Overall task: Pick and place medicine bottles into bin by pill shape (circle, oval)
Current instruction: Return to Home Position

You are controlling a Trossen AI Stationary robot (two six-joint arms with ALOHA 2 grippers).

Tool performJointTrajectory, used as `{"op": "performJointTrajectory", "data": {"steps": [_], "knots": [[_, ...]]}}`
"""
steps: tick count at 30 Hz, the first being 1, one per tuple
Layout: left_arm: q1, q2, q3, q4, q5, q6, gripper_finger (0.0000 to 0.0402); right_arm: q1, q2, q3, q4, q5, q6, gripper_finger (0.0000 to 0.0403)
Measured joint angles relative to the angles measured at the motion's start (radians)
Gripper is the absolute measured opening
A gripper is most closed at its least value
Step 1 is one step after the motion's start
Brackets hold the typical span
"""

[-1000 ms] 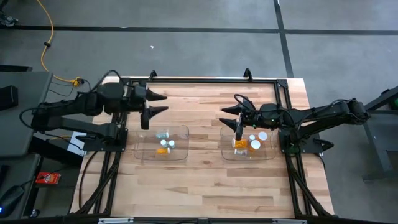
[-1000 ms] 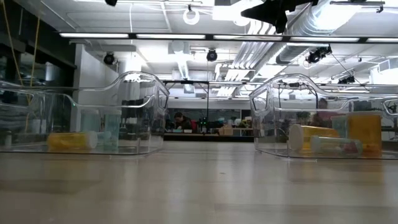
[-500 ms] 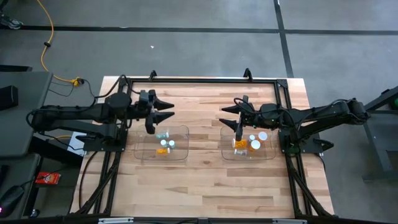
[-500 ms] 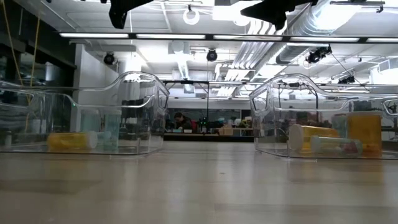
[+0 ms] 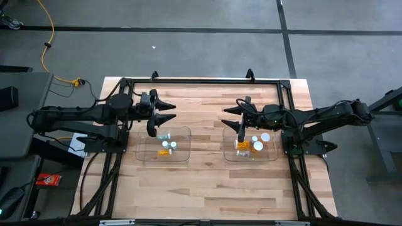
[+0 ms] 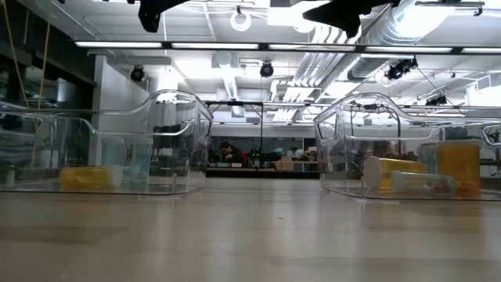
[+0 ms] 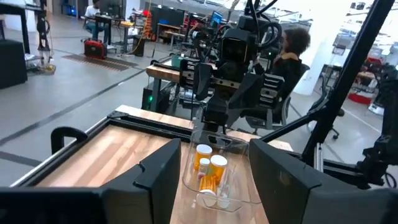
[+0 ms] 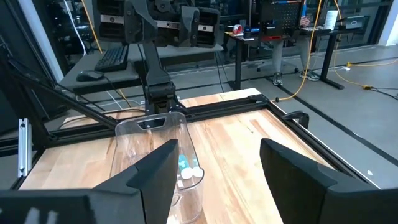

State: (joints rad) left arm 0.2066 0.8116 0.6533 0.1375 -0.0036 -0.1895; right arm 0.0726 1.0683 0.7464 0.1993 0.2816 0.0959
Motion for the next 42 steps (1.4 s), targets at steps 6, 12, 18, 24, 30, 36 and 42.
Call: {"op": "performJointTrajectory", "data": {"steps": [6,12,18,24,30,36,42], "knots": [[0.0,0.0,0.0,0.0,0.0,0.018,0.0179,0.0,0.0,0.0,0.0,0.0,0.0,0.022],[0.0,0.0,0.0,-0.002,-0.005,0.018,0.0179,0.0,0.0,0.0,0.0,0.0,0.0,0.022],[0.0,0.0,0.0,0.0,0.001,0.008,0.0179,0.0,0.0,0.0,0.0,0.0,0.033,0.022],[-0.011,-0.042,0.0,-0.009,0.038,-0.044,0.0161,0.0,0.0,0.0,0.0,0.0,0.044,0.022],[-0.045,-0.157,-0.093,-0.007,0.019,0.006,0.0038,0.0,0.0,0.0,0.0,-0.001,0.114,0.022],[-0.044,-0.317,-0.284,0.076,0.015,-0.05,0.0009,0.0,0.0,0.0,0.0,-0.001,0.132,0.022],[-0.044,-0.485,-0.456,0.153,0.019,-0.098,0.0001,0.0,0.0,0.0,0.004,-0.001,0.114,0.022]]}}
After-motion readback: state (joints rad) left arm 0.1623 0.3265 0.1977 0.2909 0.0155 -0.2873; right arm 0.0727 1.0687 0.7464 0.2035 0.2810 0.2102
